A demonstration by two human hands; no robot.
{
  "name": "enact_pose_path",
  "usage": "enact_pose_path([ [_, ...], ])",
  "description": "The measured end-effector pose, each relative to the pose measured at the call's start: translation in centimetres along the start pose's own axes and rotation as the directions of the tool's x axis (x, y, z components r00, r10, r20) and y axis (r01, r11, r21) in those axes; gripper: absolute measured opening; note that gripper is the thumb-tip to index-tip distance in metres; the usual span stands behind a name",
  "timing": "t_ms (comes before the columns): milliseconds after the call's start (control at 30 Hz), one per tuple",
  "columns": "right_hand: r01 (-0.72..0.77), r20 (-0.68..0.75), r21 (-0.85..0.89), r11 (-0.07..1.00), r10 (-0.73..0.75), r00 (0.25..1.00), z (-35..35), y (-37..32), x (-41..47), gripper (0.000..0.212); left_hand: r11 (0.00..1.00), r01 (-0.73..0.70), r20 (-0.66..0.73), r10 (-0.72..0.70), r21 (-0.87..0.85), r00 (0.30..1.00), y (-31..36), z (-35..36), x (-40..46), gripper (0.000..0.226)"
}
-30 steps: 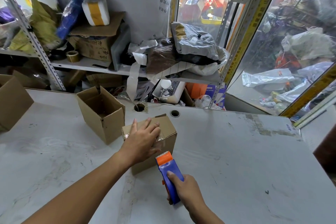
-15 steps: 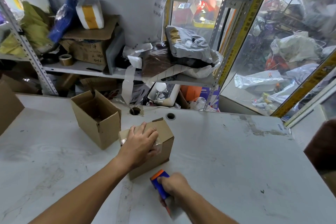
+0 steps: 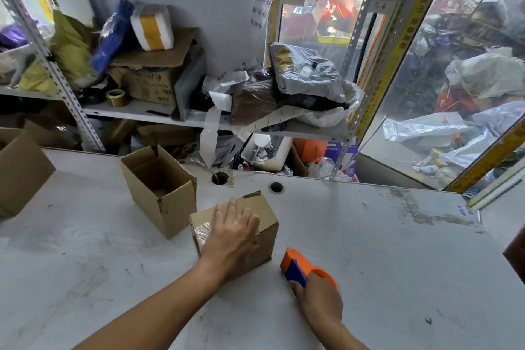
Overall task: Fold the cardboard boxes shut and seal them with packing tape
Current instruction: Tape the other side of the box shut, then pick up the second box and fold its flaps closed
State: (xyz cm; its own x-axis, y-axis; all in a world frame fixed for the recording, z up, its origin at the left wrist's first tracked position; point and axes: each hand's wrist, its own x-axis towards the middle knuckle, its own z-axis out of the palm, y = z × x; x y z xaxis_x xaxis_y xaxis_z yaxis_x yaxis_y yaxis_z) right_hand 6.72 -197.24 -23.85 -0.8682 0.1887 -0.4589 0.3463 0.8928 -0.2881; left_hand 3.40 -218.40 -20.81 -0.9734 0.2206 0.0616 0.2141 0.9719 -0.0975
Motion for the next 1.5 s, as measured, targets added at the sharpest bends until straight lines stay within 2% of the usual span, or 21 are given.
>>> enact_pose_path([
  [167,0.123,0.103,-0.047,0.991,-0.117,0.988,-0.5,0.6,0.4,0.063,0.967,0.251,0.039,-0.249,-0.045,0.968,-0.7,0.0,0.7,0.105],
  [300,0.007,0.315,0.039,0.999,-0.019,0.949,-1.8,-0.6,2.0,0.076,0.971,0.239,0.07,-0.24,0.012,0.968,0.5,0.4,1.3,0.1],
  [367,0.084,0.346,-0.005,0.996,-0.077,0.935,-2.2,-0.6,1.9,0.072,0.97,0.243,0.077,-0.244,0.021,0.967,0.6,0.3,1.4,0.101],
  [467,0.3,0.122,-0.282,0.911,-0.277,0.953,-3.1,0.3,0.2,0.048,0.961,0.277,0.082,-0.274,-0.025,0.958,0.1,0.0,1.3,0.106],
  [500,0.334,0.05,-0.309,0.89,-0.336,0.941,-3.6,0.2,-0.1,0.043,0.952,0.303,0.087,-0.299,-0.047,0.95,-0.1,-0.3,1.5,0.108],
  [567,0.375,-0.037,-0.214,0.902,-0.391,0.92,-4.0,-0.5,0.0,0.039,0.94,0.33,0.089,-0.323,-0.086,0.942,-0.3,-0.9,1.9,0.111],
  [633,0.376,-0.047,0.047,0.925,-0.374,0.926,-4.1,-1.2,0.7,0.031,0.934,0.324,0.098,-0.312,-0.151,0.945,-0.6,-1.8,2.1,0.114],
  [700,0.321,-0.006,0.359,0.876,-0.341,0.94,-3.9,-1.9,1.6,0.041,0.902,0.341,0.106,-0.325,-0.265,0.94,-1.6,-2.7,1.8,0.118],
  [767,0.256,0.076,0.585,0.77,-0.366,0.927,-3.9,-2.5,2.2,0.068,0.776,0.397,0.136,-0.382,-0.49,0.914,-3.0,-4.1,1.1,0.121],
  [800,0.226,0.127,0.67,0.707,-0.409,0.904,-4.0,-2.9,2.5,0.075,0.653,0.42,0.182,-0.402,-0.63,0.897,-4.0,-4.8,0.5,0.121],
  [867,0.145,0.193,0.828,0.542,-0.517,0.834,-4.0,-3.5,3.0,0.081,0.337,0.406,0.283,-0.359,-0.849,0.889,-5.5,-5.9,-1.0,0.116],
  [900,0.115,0.198,0.874,0.472,-0.563,0.802,-4.0,-3.6,3.4,0.087,0.207,0.379,0.306,-0.31,-0.902,0.9,-6.0,-6.0,-1.8,0.113],
  [933,0.112,0.192,0.895,0.432,-0.599,0.777,-4.1,-3.9,3.7,0.094,0.128,0.356,0.314,-0.269,-0.926,0.911,-6.5,-5.8,-2.5,0.111],
  [1000,0.194,0.19,0.861,0.471,-0.651,0.735,-4.2,-4.7,3.8,0.103,0.069,0.347,0.326,-0.212,-0.935,0.921,-7.2,-5.0,-3.6,0.112],
  [1067,0.299,0.167,0.789,0.537,-0.655,0.737,-3.8,-5.1,3.5,0.096,0.028,0.369,0.358,-0.192,-0.929,0.914,-7.4,-4.0,-4.5,0.113],
  [1133,0.403,0.132,0.69,0.602,-0.651,0.747,-2.8,-5.2,2.8,0.074,0.005,0.379,0.372,-0.175,-0.925,0.912,-7.9,-2.7,-5.3,0.097],
  [1200,0.543,0.067,0.576,0.612,-0.697,0.714,-1.4,-4.7,2.2,0.06,0.011,0.385,0.379,-0.154,-0.923,0.912,-8.5,-1.6,-6.2,0.08],
  [1267,0.61,0.049,0.476,0.634,-0.711,0.701,-0.8,-4.3,1.9,0.065,0.015,0.383,0.378,-0.118,-0.924,0.918,-9.2,-0.7,-7.0,0.086],
  [1333,0.623,0.026,0.447,0.642,-0.706,0.708,-0.9,-4.8,0.8,0.07,0.047,0.367,0.362,-0.089,-0.929,0.928,-10.4,-0.1,-7.8,0.102],
  [1433,0.6,-0.02,0.496,0.627,-0.683,0.73,-1.9,-6.3,-1.9,0.085,0.124,0.289,0.284,-0.051,-0.949,0.957,-12.3,0.1,-8.4,0.11],
  [1500,0.524,0.019,0.571,0.632,-0.648,0.761,-2.2,-7.3,-2.9,0.1,0.181,0.225,0.224,-0.025,-0.957,0.974,-13.6,0.0,-8.7,0.112],
])
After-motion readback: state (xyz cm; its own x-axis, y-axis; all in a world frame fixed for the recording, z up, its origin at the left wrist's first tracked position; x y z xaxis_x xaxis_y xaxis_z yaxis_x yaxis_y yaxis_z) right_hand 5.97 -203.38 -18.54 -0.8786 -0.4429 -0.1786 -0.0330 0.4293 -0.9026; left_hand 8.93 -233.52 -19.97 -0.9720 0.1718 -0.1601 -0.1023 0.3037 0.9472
